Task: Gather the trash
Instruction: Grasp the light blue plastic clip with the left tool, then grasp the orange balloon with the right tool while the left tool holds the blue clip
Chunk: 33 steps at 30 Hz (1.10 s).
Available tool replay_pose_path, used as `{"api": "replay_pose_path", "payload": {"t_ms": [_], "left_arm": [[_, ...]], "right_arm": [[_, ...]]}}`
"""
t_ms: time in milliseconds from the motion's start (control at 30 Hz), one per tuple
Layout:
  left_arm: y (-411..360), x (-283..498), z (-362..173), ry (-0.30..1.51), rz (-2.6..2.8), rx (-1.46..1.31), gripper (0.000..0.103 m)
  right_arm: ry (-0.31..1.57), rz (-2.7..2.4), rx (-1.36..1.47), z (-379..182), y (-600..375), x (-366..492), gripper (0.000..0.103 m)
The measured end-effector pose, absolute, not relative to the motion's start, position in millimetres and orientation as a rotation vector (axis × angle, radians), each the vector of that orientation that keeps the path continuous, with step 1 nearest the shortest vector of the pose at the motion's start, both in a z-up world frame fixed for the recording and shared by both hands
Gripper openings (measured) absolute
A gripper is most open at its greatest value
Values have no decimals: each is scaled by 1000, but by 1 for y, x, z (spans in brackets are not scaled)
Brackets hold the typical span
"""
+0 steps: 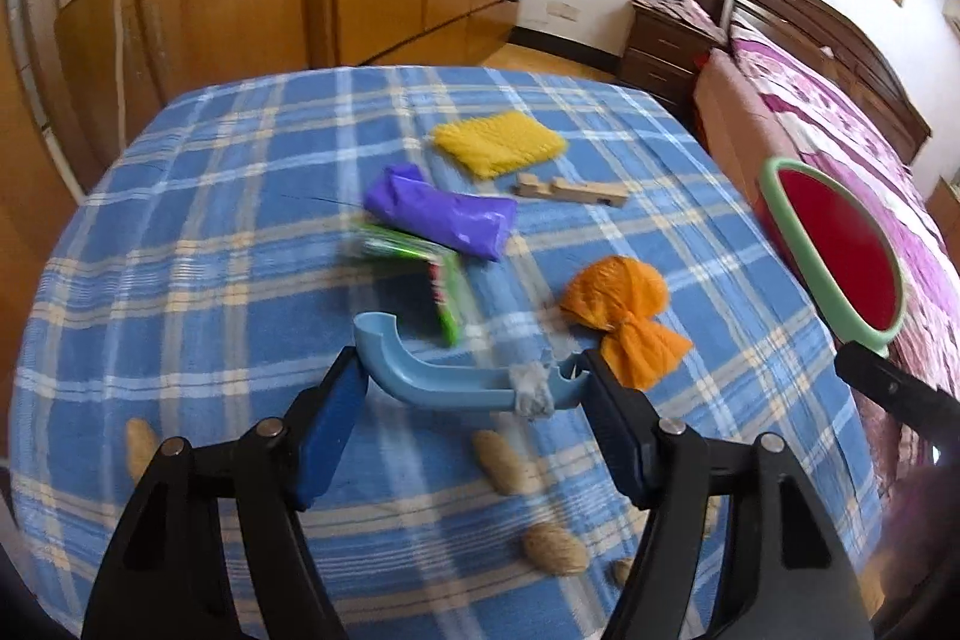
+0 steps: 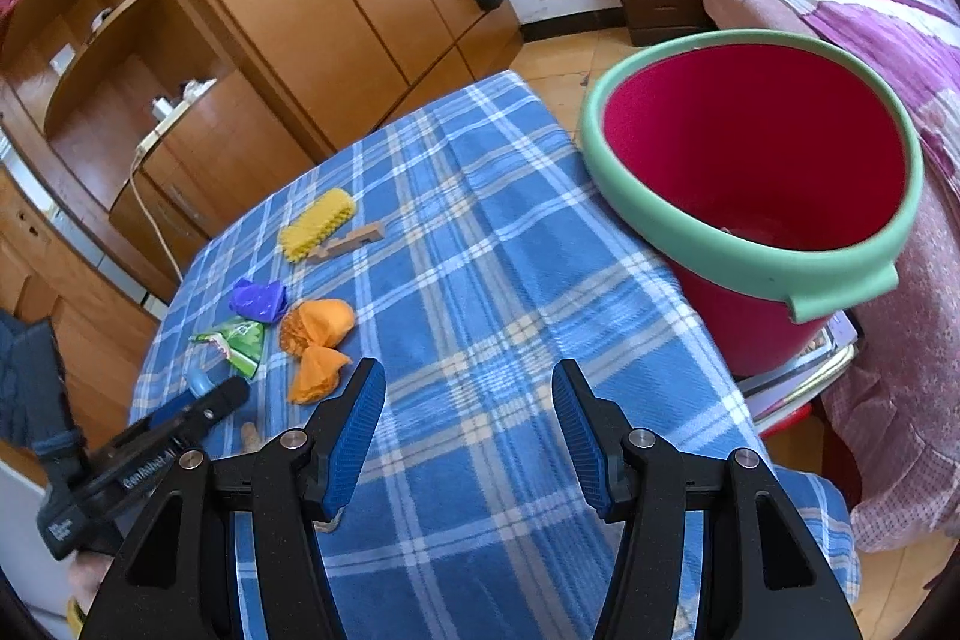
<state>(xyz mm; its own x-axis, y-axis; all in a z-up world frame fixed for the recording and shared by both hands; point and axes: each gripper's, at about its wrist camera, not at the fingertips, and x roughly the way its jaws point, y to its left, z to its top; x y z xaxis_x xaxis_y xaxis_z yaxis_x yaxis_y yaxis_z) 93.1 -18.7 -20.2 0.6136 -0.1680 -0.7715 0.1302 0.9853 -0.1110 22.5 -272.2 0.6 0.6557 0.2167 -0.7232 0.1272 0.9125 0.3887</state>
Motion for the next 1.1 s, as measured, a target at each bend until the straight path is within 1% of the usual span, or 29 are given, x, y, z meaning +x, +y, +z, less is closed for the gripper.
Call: {"api": "replay_pose_path", "payload": {"t_ms": [233, 500, 800, 1100], "left_arm": [[11, 95, -14, 884, -90, -101, 72], [39, 97, -20, 899, -18, -152, 72], [52, 99, -23, 895, 18, -164, 72], [55, 101, -29, 909, 36, -166, 72]], "right_arm": [[862, 85, 383, 6, -255, 36, 59], [884, 154, 314, 4, -223, 56, 59], [934, 241, 237, -11, -182, 77, 59], [952, 259, 187, -24, -163, 90, 59]]}}
